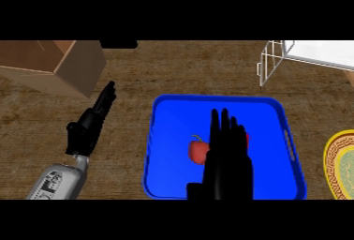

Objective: Pick the bell pepper from the tray and place it in the tiered shelf

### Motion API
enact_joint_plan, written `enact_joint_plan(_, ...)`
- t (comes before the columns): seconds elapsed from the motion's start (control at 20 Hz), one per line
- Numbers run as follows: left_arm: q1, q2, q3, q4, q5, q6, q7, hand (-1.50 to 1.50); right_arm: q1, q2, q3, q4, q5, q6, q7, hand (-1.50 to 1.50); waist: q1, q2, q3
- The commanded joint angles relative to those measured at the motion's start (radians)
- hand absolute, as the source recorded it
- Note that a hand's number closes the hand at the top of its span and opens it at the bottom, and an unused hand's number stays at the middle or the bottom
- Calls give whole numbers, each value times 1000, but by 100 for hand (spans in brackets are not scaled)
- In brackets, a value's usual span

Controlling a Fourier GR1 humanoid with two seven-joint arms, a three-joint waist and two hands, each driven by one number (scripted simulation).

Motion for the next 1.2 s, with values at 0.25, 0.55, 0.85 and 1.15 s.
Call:
enact_joint_plan(0.25,9,-37,-26,13,-45,26,11,0,-2,17,46,88,-12,-72,234,-150,0,-1,1)
enact_joint_plan(0.55,10,-4,19,-1,-3,-27,7,0,-45,17,-5,133,-47,-47,234,-150,5,0,0)
enact_joint_plan(0.85,28,-21,5,-23,-41,0,13,0,-51,17,-8,200,-39,-83,233,-150,3,1,1)
enact_joint_plan(1.15,7,-34,15,14,-48,-6,6,0,-80,17,-24,238,-54,-91,233,-150,0,1,1)
